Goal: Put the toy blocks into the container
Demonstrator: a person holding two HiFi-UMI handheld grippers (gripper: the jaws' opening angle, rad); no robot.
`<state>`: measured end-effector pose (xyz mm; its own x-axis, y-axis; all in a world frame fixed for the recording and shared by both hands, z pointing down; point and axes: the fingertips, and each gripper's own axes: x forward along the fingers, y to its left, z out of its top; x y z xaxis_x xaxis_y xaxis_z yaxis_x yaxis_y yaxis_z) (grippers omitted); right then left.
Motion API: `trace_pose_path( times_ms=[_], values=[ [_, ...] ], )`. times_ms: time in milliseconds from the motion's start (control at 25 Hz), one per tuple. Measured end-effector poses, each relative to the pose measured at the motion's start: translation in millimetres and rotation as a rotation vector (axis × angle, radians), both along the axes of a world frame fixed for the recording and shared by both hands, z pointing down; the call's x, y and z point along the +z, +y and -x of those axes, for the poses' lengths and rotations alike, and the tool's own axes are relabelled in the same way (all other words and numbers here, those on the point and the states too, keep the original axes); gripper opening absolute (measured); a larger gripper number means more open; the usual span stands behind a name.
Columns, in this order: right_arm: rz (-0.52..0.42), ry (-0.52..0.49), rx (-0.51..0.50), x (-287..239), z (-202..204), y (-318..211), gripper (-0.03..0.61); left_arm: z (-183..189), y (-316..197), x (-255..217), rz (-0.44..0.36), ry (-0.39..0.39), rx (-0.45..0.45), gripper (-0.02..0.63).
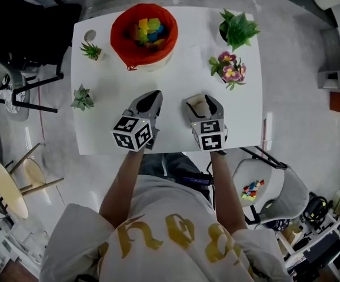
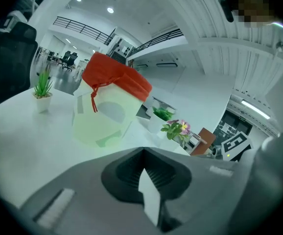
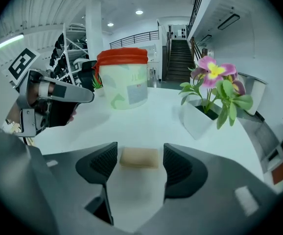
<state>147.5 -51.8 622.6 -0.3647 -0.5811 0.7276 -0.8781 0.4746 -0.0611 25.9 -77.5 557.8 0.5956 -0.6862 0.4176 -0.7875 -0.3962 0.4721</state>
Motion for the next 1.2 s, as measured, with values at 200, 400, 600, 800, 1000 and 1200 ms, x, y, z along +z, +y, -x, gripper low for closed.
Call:
trace_pose_path(
  times_ms=[200, 400, 600, 800, 1000, 1200],
  values=[
    [0.028, 0.023, 0.003, 17, -2, 0, 0.330, -4, -2, 13, 0.027, -0.005, 0.016, 0.000],
    [0.041, 0.010, 0.013, 23, -2, -2, 0.347, -5, -8, 21, 0.043, -0.007, 0.021, 0.000],
    [0.046, 0.023, 0.032, 25, -1, -1, 0.337, -5, -12, 27, 0.055, -0.007, 0.020, 0.000],
    [0.042, 0.030, 0.078, 24, -5, -4, 0.316, -4, -13, 29, 0.063, -0.008, 0.021, 0.000],
    [0.053, 0.009, 0.093, 24, -5, -4, 0.314, -5, -14, 28, 0.058, -0.003, 0.021, 0.000],
    [0.040, -0.004, 0.110, 17, -6, -6, 0.314, -4, -13, 24, 0.047, 0.003, 0.019, 0.000]
  ],
)
